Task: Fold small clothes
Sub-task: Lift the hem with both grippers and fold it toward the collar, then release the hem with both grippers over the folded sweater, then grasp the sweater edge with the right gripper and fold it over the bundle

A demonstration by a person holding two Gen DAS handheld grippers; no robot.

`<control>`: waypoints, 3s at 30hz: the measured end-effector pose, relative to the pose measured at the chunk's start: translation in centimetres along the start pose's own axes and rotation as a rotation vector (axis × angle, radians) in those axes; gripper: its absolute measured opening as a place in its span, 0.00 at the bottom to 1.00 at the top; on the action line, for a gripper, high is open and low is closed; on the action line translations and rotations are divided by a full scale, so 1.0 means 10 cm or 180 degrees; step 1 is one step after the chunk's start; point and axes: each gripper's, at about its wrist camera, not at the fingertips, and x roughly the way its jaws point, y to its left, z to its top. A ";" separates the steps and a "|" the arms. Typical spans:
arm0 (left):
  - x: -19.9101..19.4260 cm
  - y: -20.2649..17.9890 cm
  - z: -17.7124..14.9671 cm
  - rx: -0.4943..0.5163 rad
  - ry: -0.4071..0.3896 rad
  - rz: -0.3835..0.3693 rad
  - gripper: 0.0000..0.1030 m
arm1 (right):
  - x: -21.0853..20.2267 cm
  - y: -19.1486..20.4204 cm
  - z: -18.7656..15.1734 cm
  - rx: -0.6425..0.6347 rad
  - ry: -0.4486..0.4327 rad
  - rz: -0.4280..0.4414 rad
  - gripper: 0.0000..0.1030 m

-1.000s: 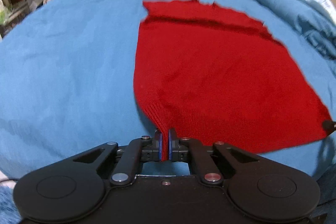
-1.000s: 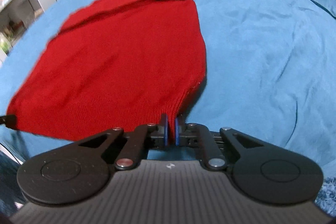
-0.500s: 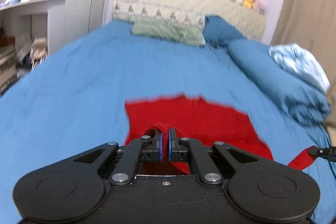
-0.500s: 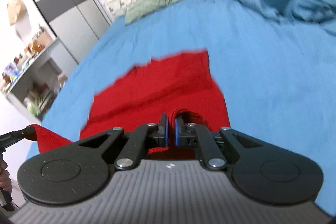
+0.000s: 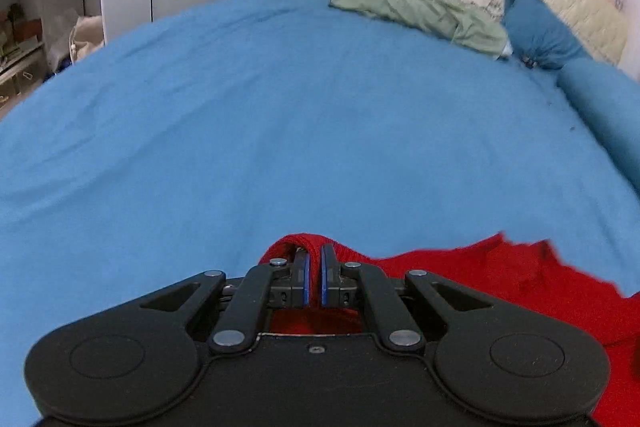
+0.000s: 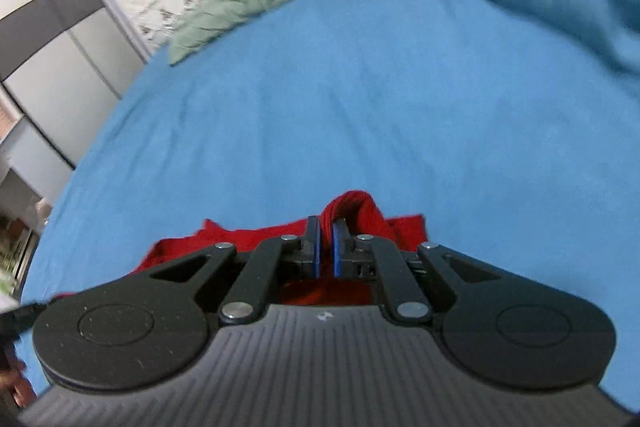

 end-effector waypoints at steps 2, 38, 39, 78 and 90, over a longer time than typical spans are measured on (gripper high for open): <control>0.07 0.02 0.03 0.0031 0.0000 -0.0023 0.09 | 0.15 -0.03 0.01 0.0035 -0.0010 -0.0028 0.21; -1.12 -0.74 -0.99 0.1206 -0.0059 -0.0615 0.96 | -1.16 -0.06 -0.93 -0.1279 -0.0246 -0.0535 1.00; -1.10 -0.80 -1.01 0.1183 -0.0029 -0.0604 0.96 | -1.16 -0.13 -0.98 -0.1265 -0.0194 -0.0583 1.00; -1.04 0.29 -0.99 0.0689 0.0557 -0.0312 0.98 | -0.60 2.11 -0.95 -0.0875 0.0908 0.1798 0.21; -1.26 0.98 -1.46 0.0381 0.0371 -0.0538 0.98 | 0.24 2.74 -1.72 -0.1339 0.1559 0.1538 0.74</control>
